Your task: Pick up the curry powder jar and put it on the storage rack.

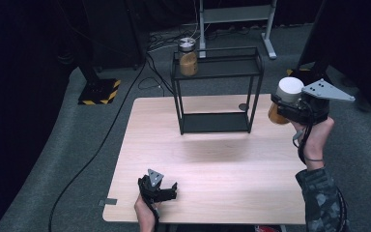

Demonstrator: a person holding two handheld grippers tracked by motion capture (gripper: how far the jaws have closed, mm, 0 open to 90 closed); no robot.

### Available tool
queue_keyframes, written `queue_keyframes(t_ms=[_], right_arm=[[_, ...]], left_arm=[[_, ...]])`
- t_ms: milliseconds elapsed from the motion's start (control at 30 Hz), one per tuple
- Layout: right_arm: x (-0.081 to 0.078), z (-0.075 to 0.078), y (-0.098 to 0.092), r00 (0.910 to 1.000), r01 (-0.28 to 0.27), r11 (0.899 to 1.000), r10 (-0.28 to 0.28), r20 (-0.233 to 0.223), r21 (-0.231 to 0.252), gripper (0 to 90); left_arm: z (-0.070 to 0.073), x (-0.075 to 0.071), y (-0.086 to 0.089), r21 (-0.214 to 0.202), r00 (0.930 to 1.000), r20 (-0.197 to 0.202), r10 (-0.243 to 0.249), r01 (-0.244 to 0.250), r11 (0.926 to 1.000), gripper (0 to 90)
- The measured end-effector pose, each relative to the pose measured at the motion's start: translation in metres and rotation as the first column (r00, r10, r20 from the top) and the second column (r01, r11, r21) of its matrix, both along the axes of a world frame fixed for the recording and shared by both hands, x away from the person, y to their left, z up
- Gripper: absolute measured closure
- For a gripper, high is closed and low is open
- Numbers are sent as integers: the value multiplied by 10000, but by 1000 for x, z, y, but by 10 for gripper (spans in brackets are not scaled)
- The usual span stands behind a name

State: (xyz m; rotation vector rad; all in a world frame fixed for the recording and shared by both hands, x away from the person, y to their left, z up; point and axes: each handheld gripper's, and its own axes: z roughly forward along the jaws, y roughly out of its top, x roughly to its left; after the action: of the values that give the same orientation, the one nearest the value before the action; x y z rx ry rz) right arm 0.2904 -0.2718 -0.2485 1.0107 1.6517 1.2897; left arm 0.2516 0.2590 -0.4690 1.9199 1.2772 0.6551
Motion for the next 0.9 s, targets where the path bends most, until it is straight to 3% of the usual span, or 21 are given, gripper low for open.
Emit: queue_keyframes(t_ms=[900], right_arm=[[45, 31, 20, 9991, -400, 9990, 402, -109, 195, 335]], left_arm=[[0, 1, 3, -137, 10000, -15, -92, 92, 9999, 16]])
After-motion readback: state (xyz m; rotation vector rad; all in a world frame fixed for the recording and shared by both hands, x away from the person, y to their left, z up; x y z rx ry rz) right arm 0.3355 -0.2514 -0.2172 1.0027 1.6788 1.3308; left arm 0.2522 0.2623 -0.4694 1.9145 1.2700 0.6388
